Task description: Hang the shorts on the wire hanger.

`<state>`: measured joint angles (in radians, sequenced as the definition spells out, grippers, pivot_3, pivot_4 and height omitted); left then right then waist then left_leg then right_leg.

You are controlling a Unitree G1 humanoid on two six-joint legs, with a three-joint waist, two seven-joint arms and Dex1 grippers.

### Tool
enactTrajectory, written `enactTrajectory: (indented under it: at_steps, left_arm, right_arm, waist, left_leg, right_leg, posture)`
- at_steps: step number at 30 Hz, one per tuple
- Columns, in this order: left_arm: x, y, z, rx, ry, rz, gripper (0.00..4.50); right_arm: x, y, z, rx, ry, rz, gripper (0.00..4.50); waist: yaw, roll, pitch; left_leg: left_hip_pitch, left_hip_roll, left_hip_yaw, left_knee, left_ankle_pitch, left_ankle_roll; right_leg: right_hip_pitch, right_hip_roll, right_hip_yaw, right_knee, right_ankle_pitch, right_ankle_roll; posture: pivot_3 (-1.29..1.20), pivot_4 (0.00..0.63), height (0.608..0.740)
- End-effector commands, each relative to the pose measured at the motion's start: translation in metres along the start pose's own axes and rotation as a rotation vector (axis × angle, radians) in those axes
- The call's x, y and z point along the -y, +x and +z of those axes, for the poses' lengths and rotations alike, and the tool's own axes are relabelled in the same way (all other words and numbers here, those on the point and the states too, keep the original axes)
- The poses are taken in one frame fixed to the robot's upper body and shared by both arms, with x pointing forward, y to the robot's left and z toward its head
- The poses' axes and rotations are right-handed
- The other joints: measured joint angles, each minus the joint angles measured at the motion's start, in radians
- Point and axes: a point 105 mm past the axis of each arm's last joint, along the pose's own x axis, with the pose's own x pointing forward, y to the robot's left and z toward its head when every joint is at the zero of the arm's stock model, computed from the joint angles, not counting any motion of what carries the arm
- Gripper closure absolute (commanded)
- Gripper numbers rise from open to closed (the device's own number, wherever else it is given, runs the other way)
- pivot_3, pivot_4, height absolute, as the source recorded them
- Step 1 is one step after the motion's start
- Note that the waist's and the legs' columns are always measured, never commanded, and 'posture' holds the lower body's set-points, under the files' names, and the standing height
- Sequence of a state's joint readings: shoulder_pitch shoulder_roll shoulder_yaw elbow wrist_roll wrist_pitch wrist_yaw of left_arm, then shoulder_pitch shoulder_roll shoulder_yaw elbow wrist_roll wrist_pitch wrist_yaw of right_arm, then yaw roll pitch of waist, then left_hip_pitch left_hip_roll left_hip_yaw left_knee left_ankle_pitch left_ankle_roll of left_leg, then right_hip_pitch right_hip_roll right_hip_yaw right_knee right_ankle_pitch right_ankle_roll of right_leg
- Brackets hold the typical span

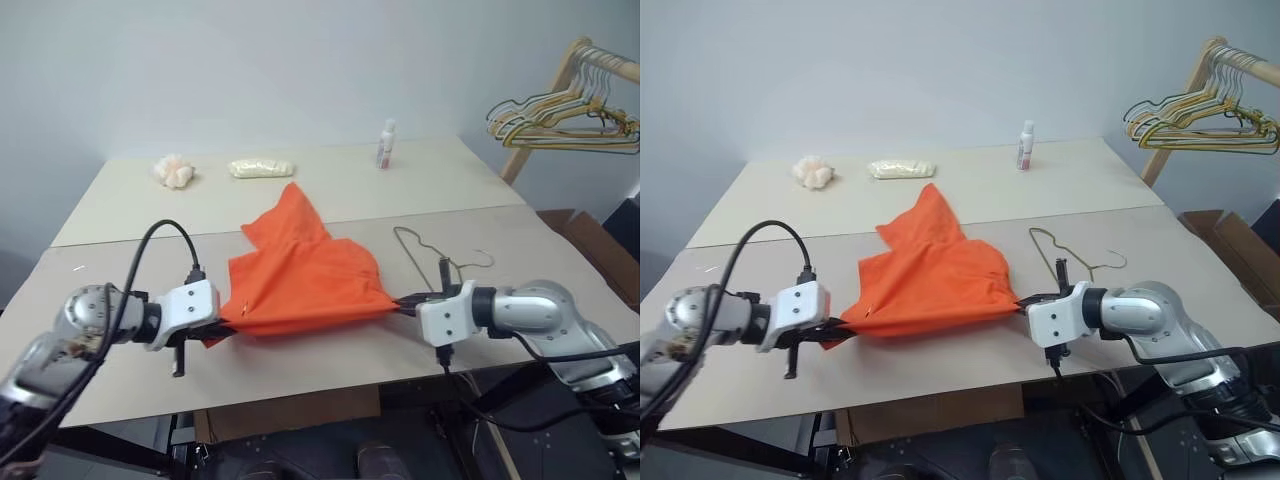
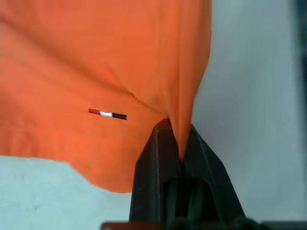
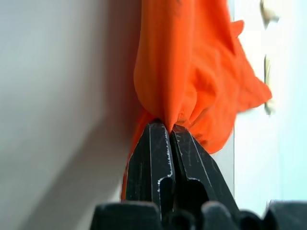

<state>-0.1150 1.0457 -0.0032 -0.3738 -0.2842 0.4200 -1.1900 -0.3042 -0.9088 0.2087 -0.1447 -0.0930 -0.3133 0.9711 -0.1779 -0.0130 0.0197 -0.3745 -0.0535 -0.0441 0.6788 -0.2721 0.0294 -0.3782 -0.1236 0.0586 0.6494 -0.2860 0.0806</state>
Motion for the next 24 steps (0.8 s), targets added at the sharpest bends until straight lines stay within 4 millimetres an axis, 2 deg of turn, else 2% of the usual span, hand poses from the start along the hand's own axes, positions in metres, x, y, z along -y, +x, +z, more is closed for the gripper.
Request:
enactTrajectory:
  at_steps: [1,3,7,9,10,11,13,14,16,18,20,22,24]
  left_arm:
    - [-0.025,-0.008,0.028,0.104,-0.014,0.138,4.45]
    - [-0.063,-0.01,0.042,0.164,-0.029,0.301,4.45]
    - [-0.166,-0.034,0.092,0.329,-0.059,0.687,4.45]
    - [-0.22,-0.061,0.128,0.406,-0.041,0.949,4.45]
    - [-0.239,-0.078,0.147,0.449,-0.009,1.08,4.45]
    - [-0.253,-0.098,0.166,0.495,0.017,1.219,4.45]
    - [-0.262,-0.136,0.2,0.597,0.088,1.427,4.45]
    - [-0.262,-0.149,0.211,0.637,0.11,1.488,4.45]
    - [-0.258,-0.162,0.225,0.692,0.173,1.533,4.45]
    - [-0.247,-0.167,0.239,0.746,0.32,1.515,4.45]
    - [-0.242,-0.154,0.235,0.775,0.368,1.414,4.45]
    - [-0.237,-0.131,0.219,0.745,0.412,1.277,4.45]
    - [-0.225,-0.104,0.196,0.702,0.468,1.111,4.45]
  right_arm:
    - [0.052,-0.009,-0.006,-0.015,0.059,-0.217,4.5]
    - [0.096,-0.009,-0.018,-0.073,0.092,-0.42,4.5]
    - [0.195,-0.024,-0.038,-0.196,0.128,-0.845,4.5]
    - [0.246,-0.039,-0.034,-0.218,0.117,-1.076,4.5]
    - [0.265,-0.047,-0.029,-0.216,0.095,-1.172,4.5]
    - [0.282,-0.057,-0.021,-0.198,0.083,-1.279,4.5]
    - [0.305,-0.08,-0.001,-0.126,0.039,-1.486,4.5]
    - [0.311,-0.088,0.006,-0.092,0.022,-1.557,4.5]
    - [0.314,-0.095,0.015,-0.031,0.0,-1.628,4.5]
    - [0.306,-0.095,0.019,0.018,-0.081,-1.643,4.5]
    - [0.288,-0.081,0.007,0.015,-0.124,-1.561,4.5]
    - [0.263,-0.062,-0.009,0.007,-0.147,-1.419,4.5]
    - [0.23,-0.039,-0.026,0.014,-0.144,-1.227,4.5]
  waist:
    - [0.007,0.001,0.003]
    - [0.013,0.0,0.004]
    - [0.021,0.0,0.004]
    - [0.019,-0.001,0.004]
    - [0.016,-0.002,0.003]
    - [0.01,-0.002,0.004]
    - [-0.012,-0.003,0.003]
    - [-0.027,-0.003,0.003]
    - [-0.049,-0.003,0.002]
    - [-0.066,-0.003,0.001]
    - [-0.082,-0.003,0.001]
    - [-0.089,-0.003,0.001]
    - [-0.096,-0.003,0.001]
  left_leg:
    - [0.005,0.0,-0.001,0.0,0.0,0.0]
    - [0.01,0.0,-0.002,0.0,0.0,0.0]
    - [0.008,-0.003,-0.005,0.001,0.002,-0.002]
    - [0.004,-0.005,-0.007,0.001,0.005,-0.008]
    - [-0.003,-0.006,-0.007,0.0,0.008,-0.013]
    - [-0.011,-0.007,-0.007,0.001,0.009,-0.014]
    - [-0.02,-0.009,-0.008,0.0,0.011,-0.015]
    - [-0.025,-0.009,-0.007,-0.002,0.011,-0.015]
    - [-0.028,-0.012,-0.01,-0.004,0.01,-0.013]
    - [-0.029,-0.013,-0.01,-0.013,0.009,-0.011]
    - [-0.031,-0.014,-0.011,-0.015,0.008,-0.01]
    - [-0.032,-0.015,-0.011,-0.012,0.008,-0.008]
    - [-0.031,-0.017,-0.011,-0.008,0.008,-0.007]
  right_leg:
    - [0.007,0.0,-0.001,-0.001,0.0,0.0]
    - [0.011,0.001,-0.001,-0.001,0.0,0.0]
    - [0.009,0.003,-0.002,-0.002,0.003,0.0]
    - [0.005,0.002,-0.003,-0.001,0.003,0.0]
    - [-0.003,0.001,-0.003,-0.003,0.003,0.0]
    - [-0.01,-0.001,-0.003,0.0,0.003,0.0]
    - [-0.02,-0.003,-0.003,0.002,0.003,0.0]
    - [-0.027,-0.004,-0.003,0.007,0.003,0.0]
    - [-0.035,-0.008,-0.002,0.016,0.003,0.0]
    - [-0.039,-0.009,0.0,0.016,0.003,0.0]
    - [-0.041,-0.009,0.002,0.016,0.003,0.0]
    - [-0.04,-0.009,0.002,0.016,0.004,0.002]
    - [-0.036,-0.009,0.004,0.015,0.003,0.005]
  posture:
    - [-0.15,0.009,0.74]
    - [-0.15,0.001,0.74]
    - [-0.16,0.0,0.74]
    - [-0.16,0.0,0.74]
    - [-0.16,0.0,0.74]
    - [-0.16,0.0,0.74]
    - [-0.17,0.0,0.74]
    - [-0.17,0.0,0.74]
    - [-0.17,0.0,0.74]
    - [-0.16,0.0,0.74]
    - [-0.16,0.0,0.74]
    - [-0.16,0.0,0.74]
    - [-0.15,0.0,0.74]
